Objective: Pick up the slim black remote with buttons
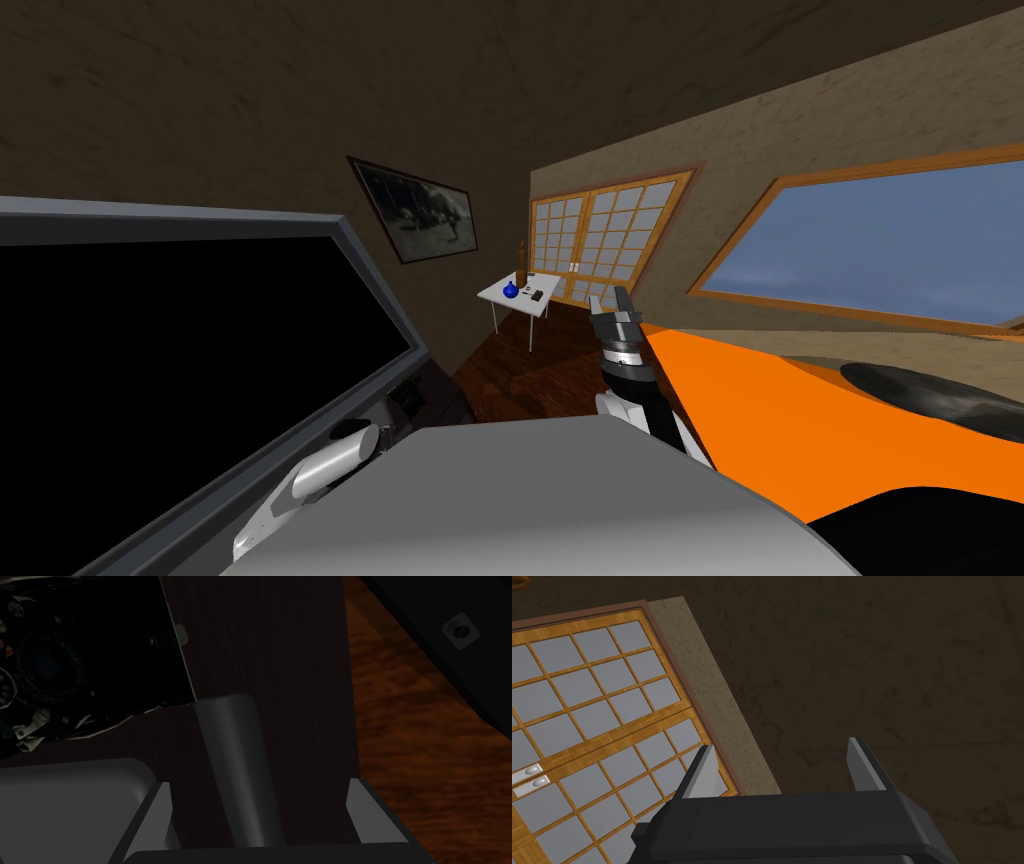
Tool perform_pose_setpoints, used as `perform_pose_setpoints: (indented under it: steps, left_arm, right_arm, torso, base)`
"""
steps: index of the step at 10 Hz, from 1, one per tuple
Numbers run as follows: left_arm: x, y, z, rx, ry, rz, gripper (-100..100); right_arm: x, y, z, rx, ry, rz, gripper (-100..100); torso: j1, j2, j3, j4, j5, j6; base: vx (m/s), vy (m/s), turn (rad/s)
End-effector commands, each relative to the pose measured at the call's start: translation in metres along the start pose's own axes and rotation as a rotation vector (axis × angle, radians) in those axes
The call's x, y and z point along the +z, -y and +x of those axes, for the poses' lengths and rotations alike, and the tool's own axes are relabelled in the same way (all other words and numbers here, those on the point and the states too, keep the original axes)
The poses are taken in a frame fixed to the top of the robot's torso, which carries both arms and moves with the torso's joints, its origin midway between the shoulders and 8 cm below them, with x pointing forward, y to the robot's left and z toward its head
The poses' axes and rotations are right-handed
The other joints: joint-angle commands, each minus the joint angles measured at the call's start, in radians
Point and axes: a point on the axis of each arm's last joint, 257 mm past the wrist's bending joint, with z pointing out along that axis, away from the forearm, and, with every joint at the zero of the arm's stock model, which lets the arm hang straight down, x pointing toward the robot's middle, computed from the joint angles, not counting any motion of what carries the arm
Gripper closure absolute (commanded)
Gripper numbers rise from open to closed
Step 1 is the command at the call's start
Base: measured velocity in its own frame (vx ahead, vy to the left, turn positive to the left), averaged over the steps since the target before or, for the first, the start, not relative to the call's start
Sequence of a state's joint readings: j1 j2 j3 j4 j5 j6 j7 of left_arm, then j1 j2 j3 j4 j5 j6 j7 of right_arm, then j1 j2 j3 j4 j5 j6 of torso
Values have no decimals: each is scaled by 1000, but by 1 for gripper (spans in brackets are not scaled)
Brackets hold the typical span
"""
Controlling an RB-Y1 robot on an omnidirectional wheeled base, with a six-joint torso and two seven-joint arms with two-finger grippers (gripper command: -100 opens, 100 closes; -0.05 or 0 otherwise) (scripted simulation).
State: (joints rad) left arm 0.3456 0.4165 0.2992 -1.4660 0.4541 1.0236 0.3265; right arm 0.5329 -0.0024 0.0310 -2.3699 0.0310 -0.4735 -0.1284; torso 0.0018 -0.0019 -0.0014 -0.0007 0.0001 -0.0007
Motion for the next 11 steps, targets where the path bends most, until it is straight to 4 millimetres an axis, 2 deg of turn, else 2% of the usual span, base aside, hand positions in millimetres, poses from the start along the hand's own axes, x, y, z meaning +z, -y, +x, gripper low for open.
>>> perform_pose_setpoints:
  steps: [1,5,8,9,10,11]
  left_arm:
    - [3,-10,-7,-34,9,-52,-100]
    - [4,-31,-21,-123,31,-174,-100]
    - [1,-39,-33,-163,49,-232,-100]
    - [2,-36,-30,-154,44,-218,-100]
    - [1,-37,-30,-156,45,-222,0]
    - [10,-44,-29,-155,45,-222,-100]
  right_arm:
    - [0,0,0,0,0,0,0]
    - [0,0,0,0,0,0,0]
    - [0,0,0,0,0,0,0]
    - [0,0,0,0,0,0,0]
    - [0,0,0,0,0,0,0]
    - [0,0,0,0,0,0,0]
  torso:
    - [0,0,0,0,0,0]
    - [1,0,0,0,0,0]
    - [-1,1,0,0,0,0]
    - [-2,2,1,0,0,0]
    - [-3,3,2,1,0,0]
    - [-3,4,2,1,-1,0]
  base:
    - [47,29,-16]
    - [66,45,-17]
    - [45,25,-10]
    - [0,0,0]
    - [0,0,0]
    - [0,0,0]
